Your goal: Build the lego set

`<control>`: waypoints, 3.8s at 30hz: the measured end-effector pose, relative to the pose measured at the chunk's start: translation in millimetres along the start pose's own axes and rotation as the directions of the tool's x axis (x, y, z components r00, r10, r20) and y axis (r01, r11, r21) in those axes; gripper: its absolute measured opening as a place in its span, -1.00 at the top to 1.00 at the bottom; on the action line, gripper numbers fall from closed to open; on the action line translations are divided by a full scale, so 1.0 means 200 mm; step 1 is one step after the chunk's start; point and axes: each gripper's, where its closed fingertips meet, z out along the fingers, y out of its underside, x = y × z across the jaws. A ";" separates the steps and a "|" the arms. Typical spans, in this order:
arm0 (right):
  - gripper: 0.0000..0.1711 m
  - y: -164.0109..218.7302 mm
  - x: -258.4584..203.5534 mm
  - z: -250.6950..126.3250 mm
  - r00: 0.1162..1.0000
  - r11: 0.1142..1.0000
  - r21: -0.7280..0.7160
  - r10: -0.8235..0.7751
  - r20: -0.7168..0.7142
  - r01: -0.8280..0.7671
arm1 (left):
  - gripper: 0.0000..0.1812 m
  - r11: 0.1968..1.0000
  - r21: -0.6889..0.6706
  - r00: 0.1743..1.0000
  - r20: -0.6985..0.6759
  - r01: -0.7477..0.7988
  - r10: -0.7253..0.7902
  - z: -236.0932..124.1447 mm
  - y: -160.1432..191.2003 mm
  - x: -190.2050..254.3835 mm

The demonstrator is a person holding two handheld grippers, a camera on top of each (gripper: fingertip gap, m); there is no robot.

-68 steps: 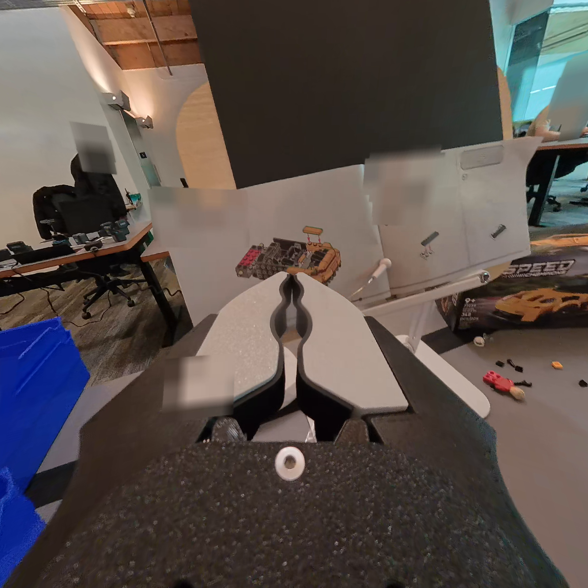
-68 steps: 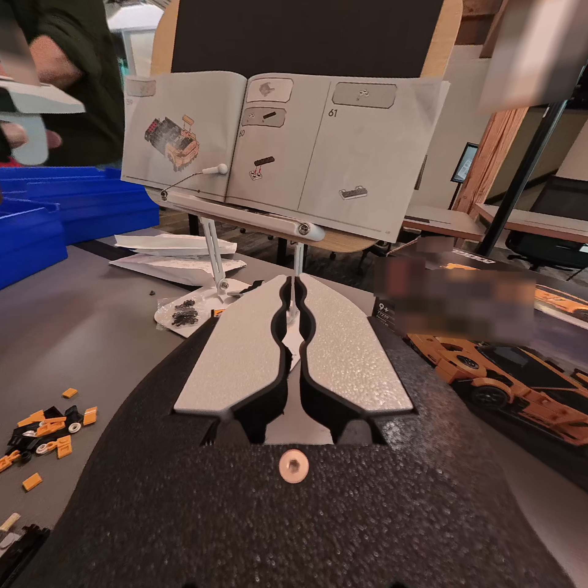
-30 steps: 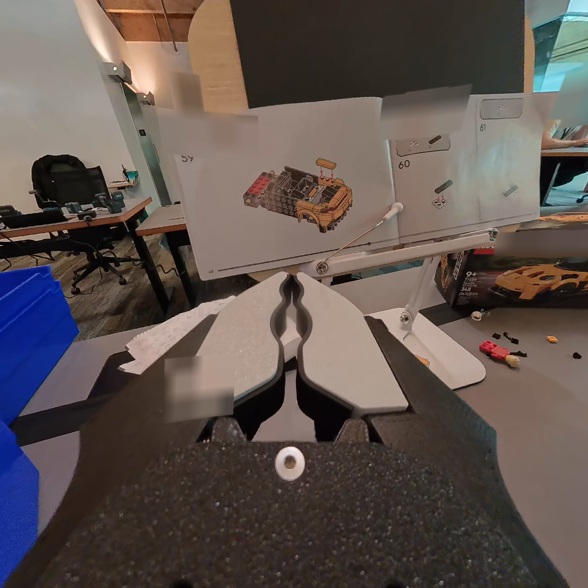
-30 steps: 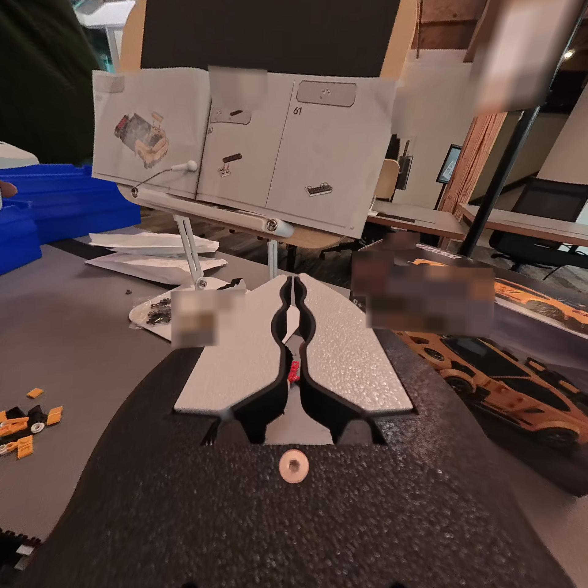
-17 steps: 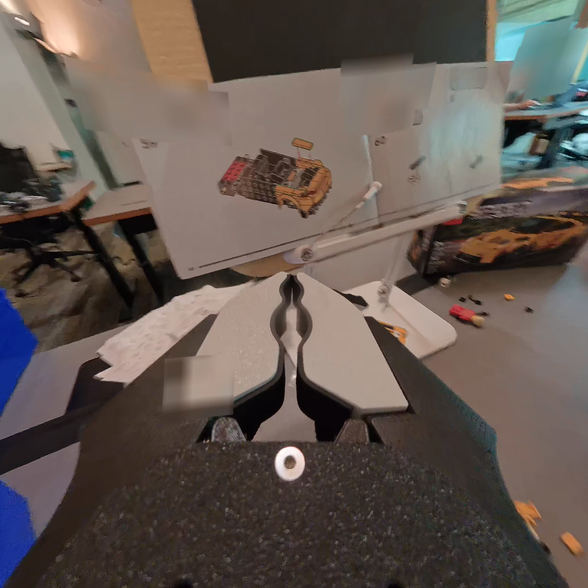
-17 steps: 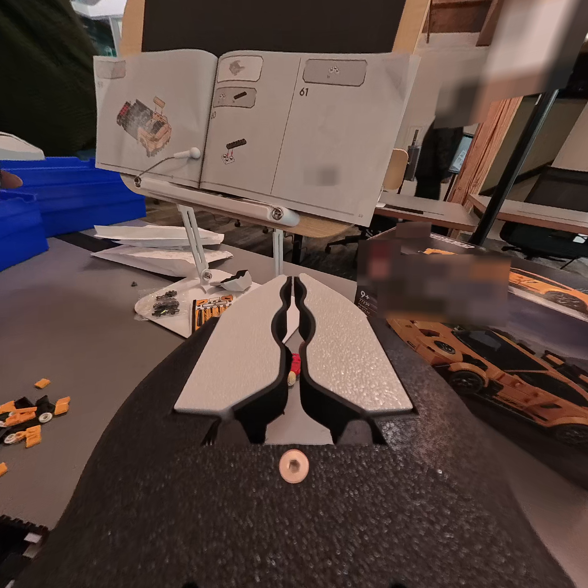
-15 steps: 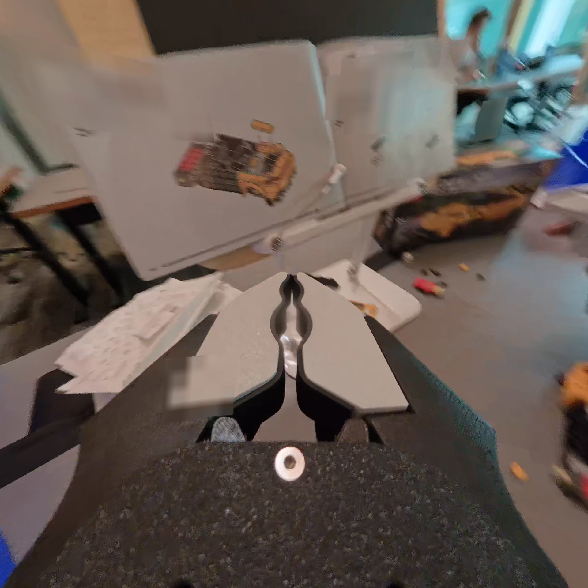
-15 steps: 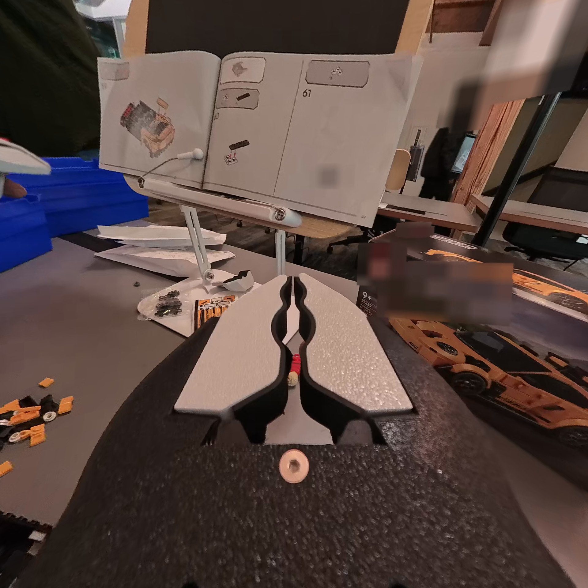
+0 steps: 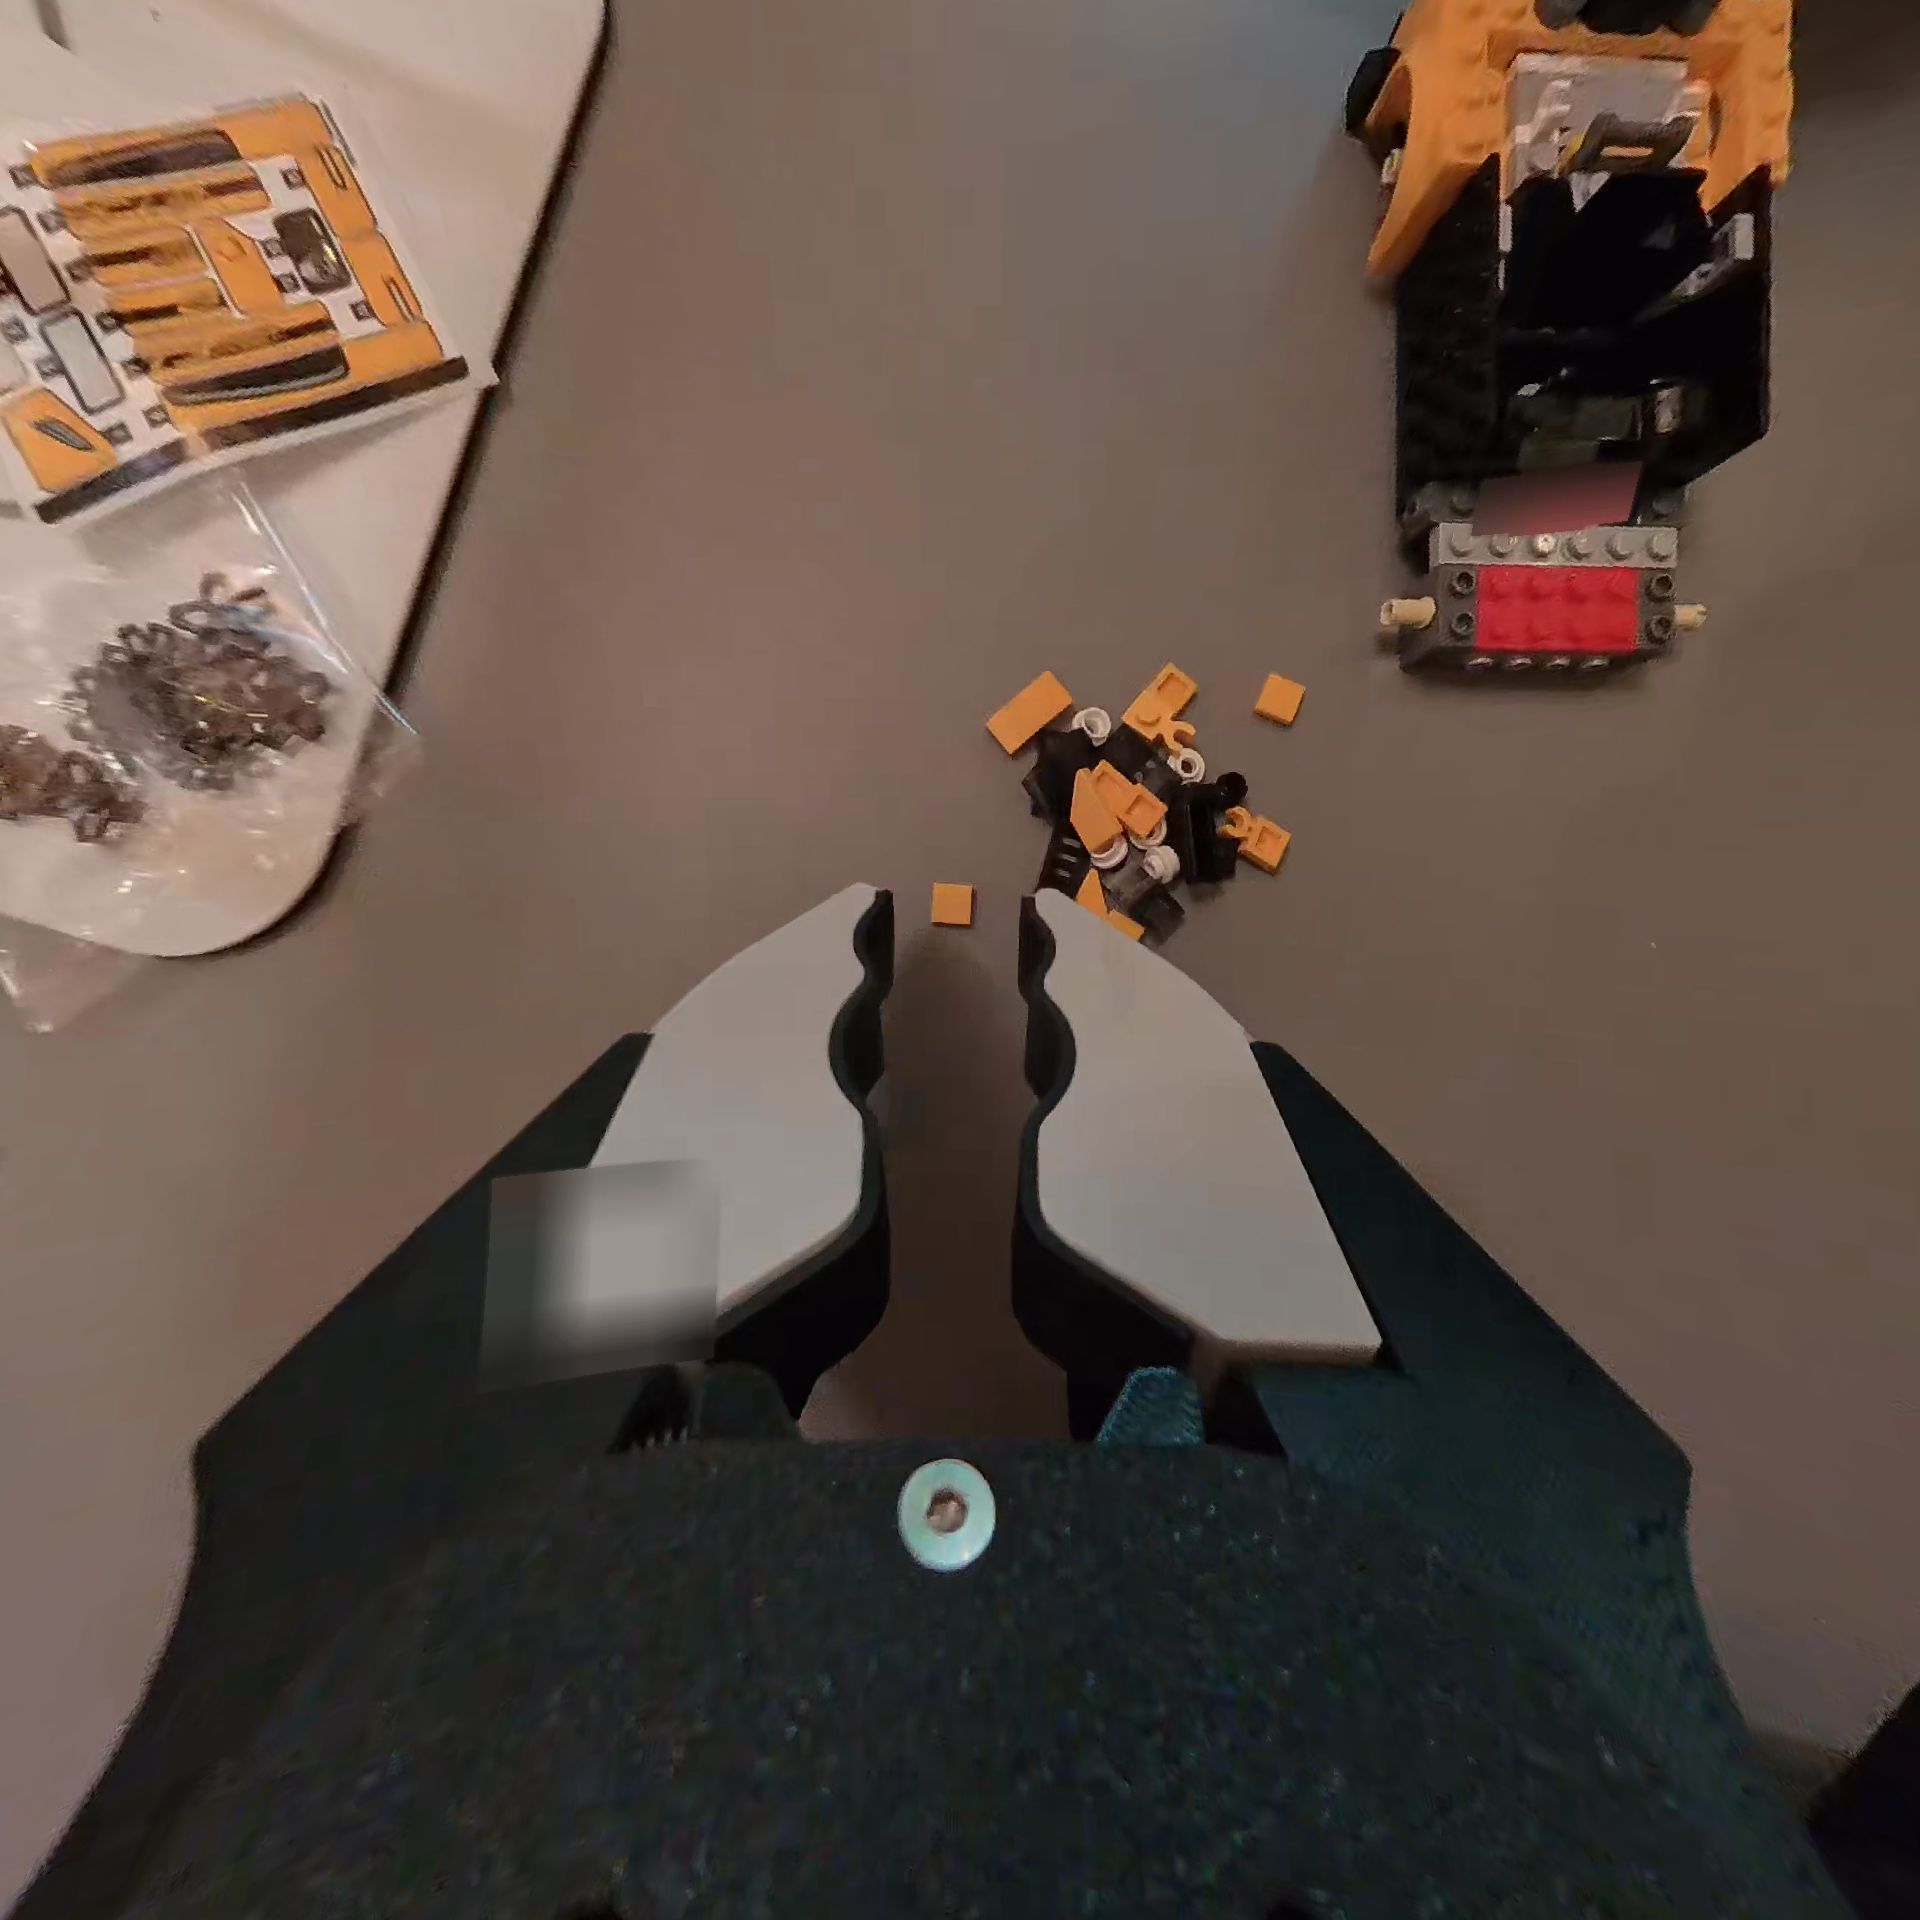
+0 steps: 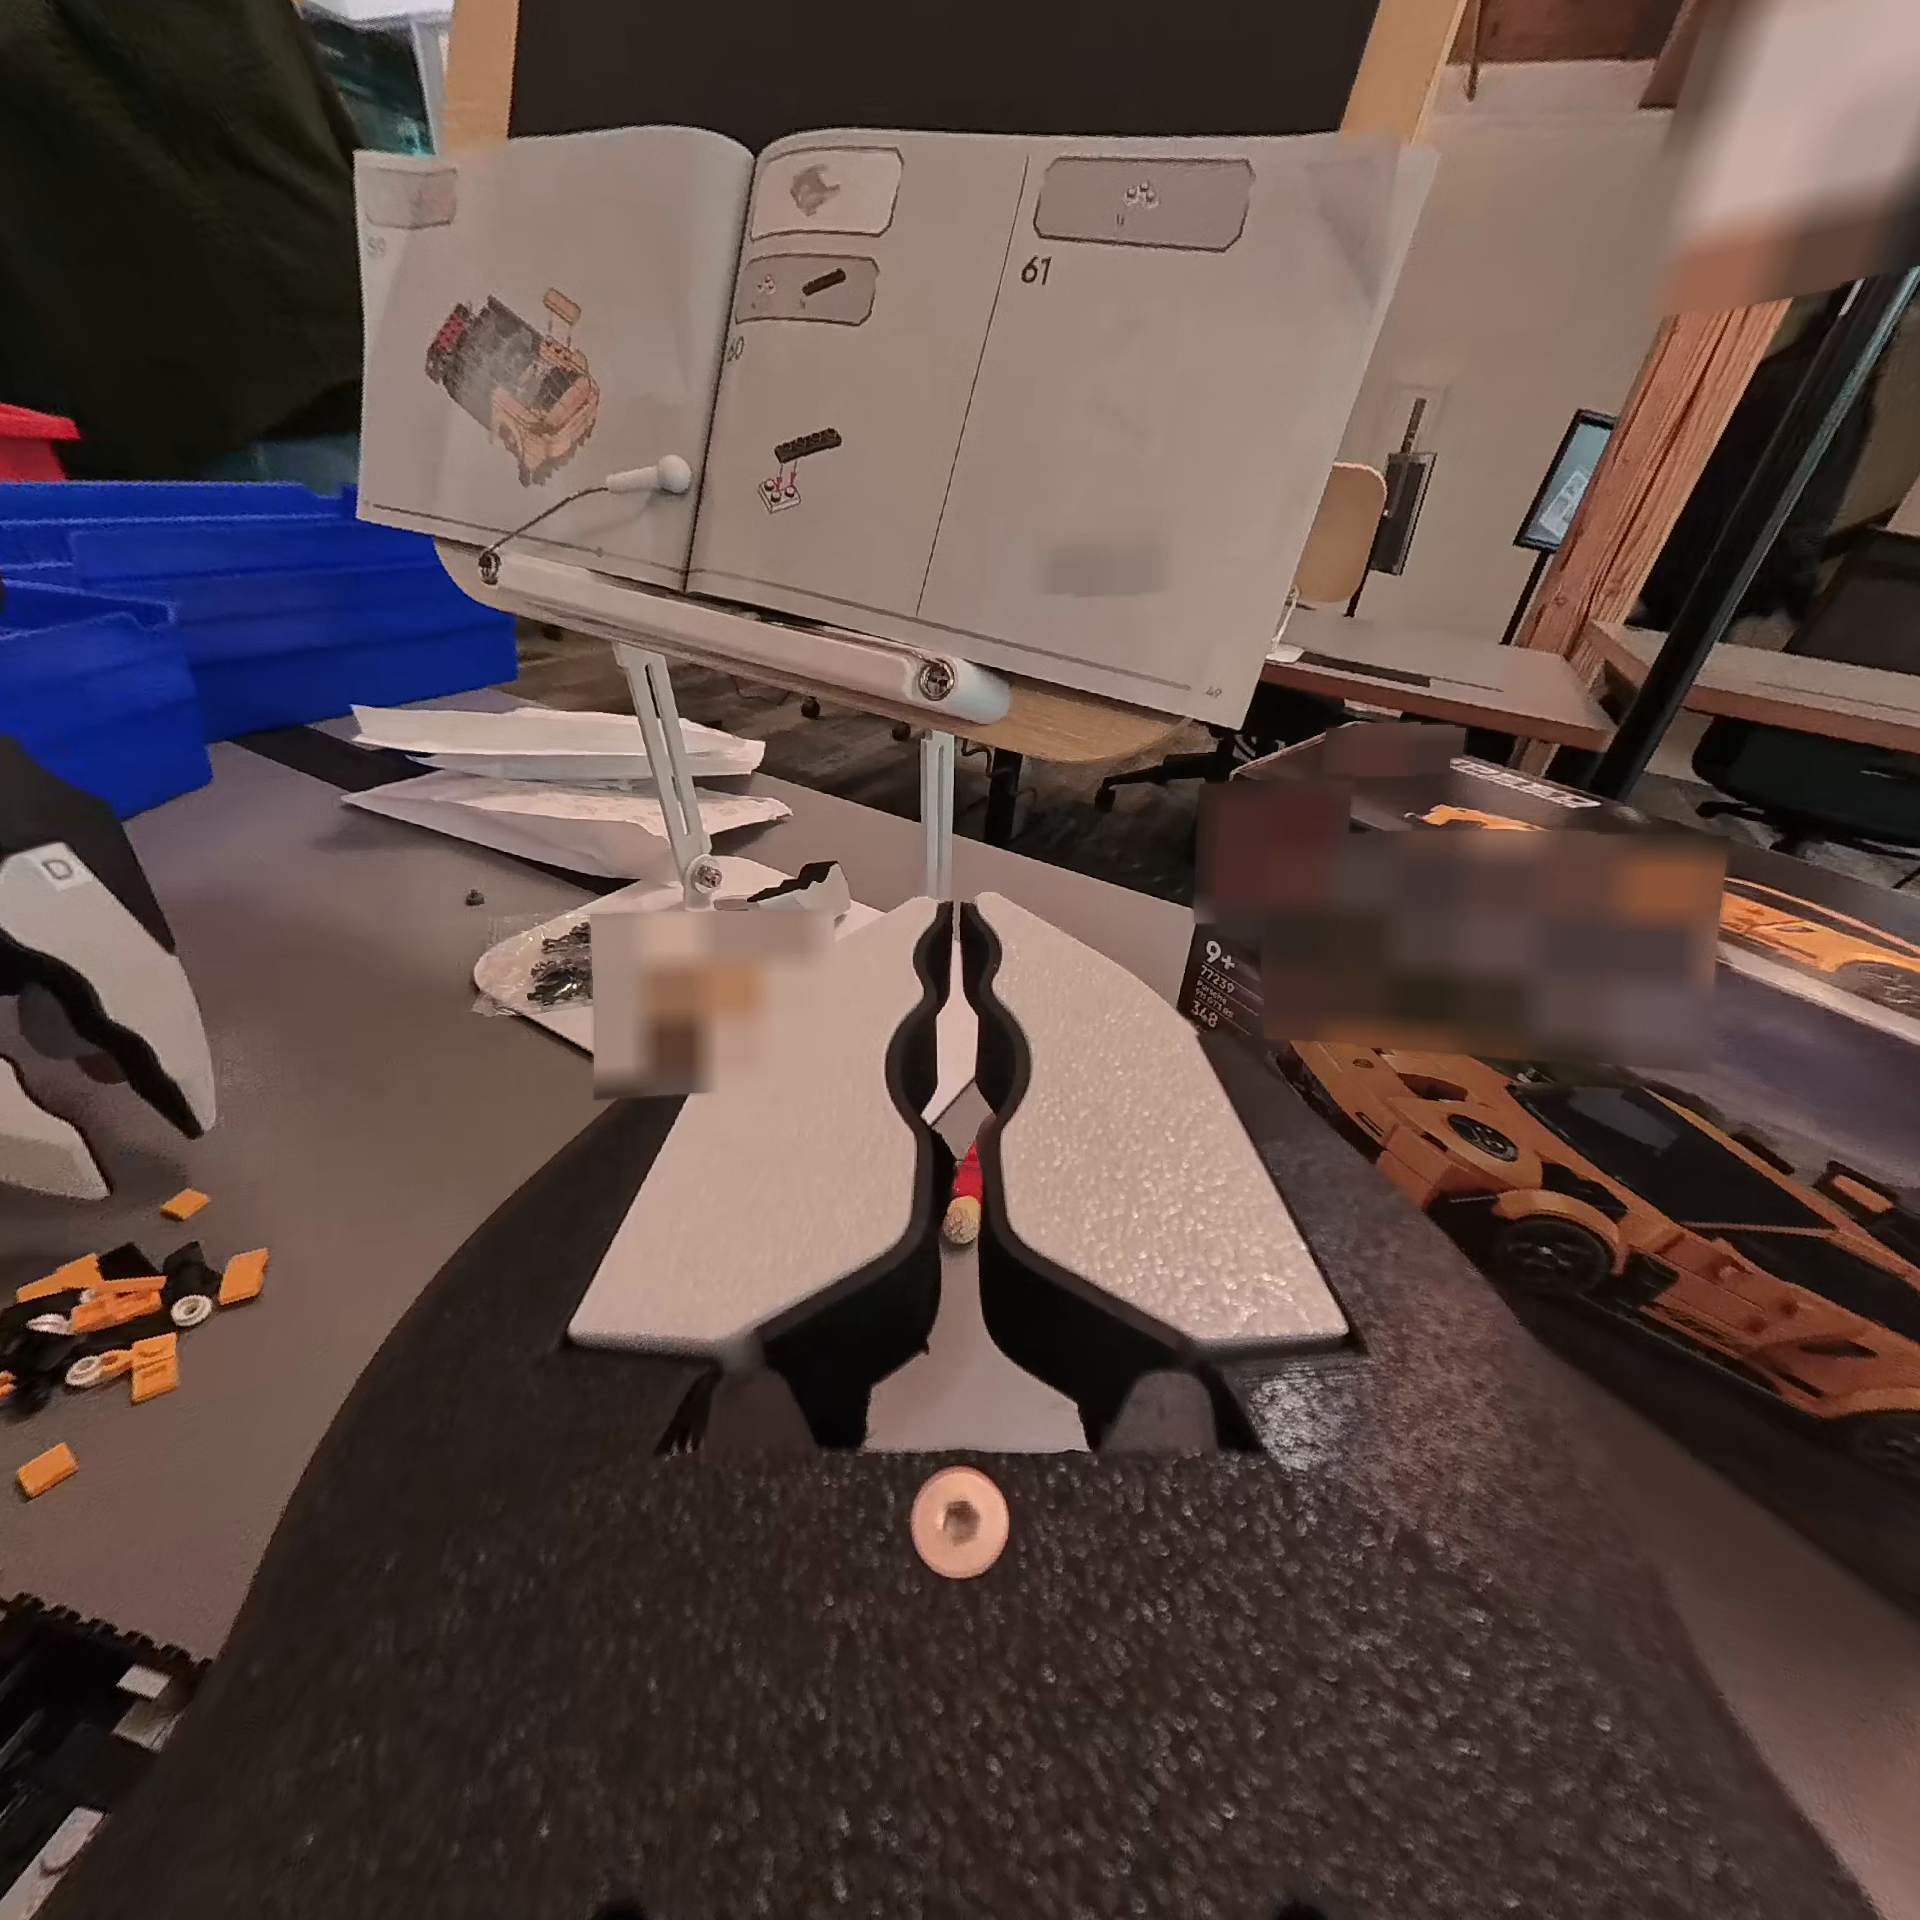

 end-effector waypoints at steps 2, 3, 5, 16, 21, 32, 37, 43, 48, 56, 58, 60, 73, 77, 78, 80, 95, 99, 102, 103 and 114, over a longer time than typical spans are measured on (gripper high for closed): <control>0.98 0.00 -0.01 0.00 1.000 1.000 -0.004 -0.002 0.009 0.002 | 0.77 1.000 0.001 1.000 -0.003 0.003 -0.003 0.01 0.01 0.00; 0.98 0.01 -0.01 0.00 1.000 1.000 -0.006 -0.003 0.013 0.003 | 0.77 1.000 -0.001 1.000 0.001 0.002 -0.002 0.01 0.01 -0.01; 0.98 0.01 -0.03 0.01 1.000 1.000 -0.010 -0.007 0.022 0.007 | 0.77 1.000 -0.006 1.000 -0.006 0.002 -0.002 0.02 0.02 -0.01; 0.98 0.02 -0.06 0.01 0.999 1.000 -0.021 -0.017 0.046 0.018 | 0.64 0.989 -0.016 0.979 -0.145 -0.145 0.141 0.09 -0.05 0.23; 0.98 0.02 -0.06 0.01 0.999 1.000 -0.024 -0.014 0.050 0.015 | 0.52 0.969 -0.028 0.965 -0.105 -0.244 0.240 0.14 -0.12 0.30; 0.98 0.02 -0.06 0.01 0.998 1.000 -0.026 -0.016 0.057 0.017 | 0.68 0.948 -0.023 0.947 -0.048 -0.318 0.316 0.23 -0.17 0.31; 0.98 0.03 -0.07 0.01 0.998 0.999 -0.030 -0.016 0.060 0.017 | 0.80 0.954 -0.034 0.954 -0.047 -0.297 0.296 0.22 -0.15 0.29; 0.98 0.03 -0.07 0.01 0.998 0.999 -0.032 -0.017 0.060 0.019 | 0.97 0.958 -0.052 0.959 -0.045 -0.281 0.279 0.21 -0.12 0.26; 0.98 0.03 -0.07 0.01 0.998 0.999 -0.031 -0.017 0.061 0.019 | 0.97 0.965 -0.070 0.967 -0.032 -0.254 0.253 0.17 -0.07 0.21; 0.98 0.03 -0.06 0.01 0.998 0.999 -0.030 -0.016 0.059 0.018 | 0.97 0.973 -0.110 0.978 0.025 -0.205 0.209 0.11 0.01 0.09; 0.98 0.02 -0.06 0.01 0.998 0.999 -0.029 -0.016 0.058 0.018 | 0.93 0.975 -0.108 0.980 0.032 -0.194 0.198 0.09 0.01 0.08; 0.98 0.02 -0.06 0.01 0.998 1.000 -0.028 -0.014 0.057 0.015 | 0.87 0.979 -0.071 0.982 0.002 -0.189 0.190 0.07 -0.02 0.12; 0.98 0.02 -0.06 0.01 0.998 0.999 -0.027 -0.016 0.056 0.018 | 0.73 0.971 -0.038 0.957 -0.185 -0.235 0.224 0.13 -0.01 0.29; 0.98 0.02 -0.06 0.01 0.998 0.999 -0.027 -0.017 0.055 0.019 | 0.83 0.973 -0.062 0.964 -0.163 -0.222 0.210 0.11 0.02 0.26; 0.98 0.02 -0.06 0.01 0.998 0.999 -0.027 -0.018 0.055 0.019 | 0.86 0.973 -0.071 0.966 -0.154 -0.218 0.205 0.10 0.03 0.24; 0.98 0.02 -0.06 0.01 0.998 0.999 -0.025 -0.017 0.055 0.019 | 0.93 0.974 -0.087 0.971 -0.132 -0.210 0.197 0.09 0.06 0.21; 0.98 0.02 -0.06 0.01 0.998 0.999 -0.027 -0.017 0.058 0.019 | 0.76 0.964 -0.013 0.952 -0.164 -0.265 0.259 0.12 -0.06 0.31; 0.98 0.02 -0.06 0.01 0.998 0.999 -0.027 -0.018 0.057 0.019 | 0.84 0.961 -0.036 0.949 -0.169 -0.275 0.265 0.15 -0.04 0.32; 0.98 0.02 -0.06 0.01 0.998 0.999 -0.026 -0.017 0.057 0.019 | 0.95 0.962 -0.061 0.956 -0.148 -0.265 0.254 0.13 -0.01 0.28; 0.98 0.02 -0.06 0.01 0.998 0.999 -0.027 -0.019 0.056 0.021 | 0.95 0.963 -0.071 0.959 -0.140 -0.260 0.248 0.12 0.01 0.26; 0.98 0.02 -0.05 0.01 0.998 1.000 -0.025 -0.018 0.055 0.019 | 0.85 0.985 -0.073 0.987 -0.059 -0.155 0.151 -0.03 0.09 0.12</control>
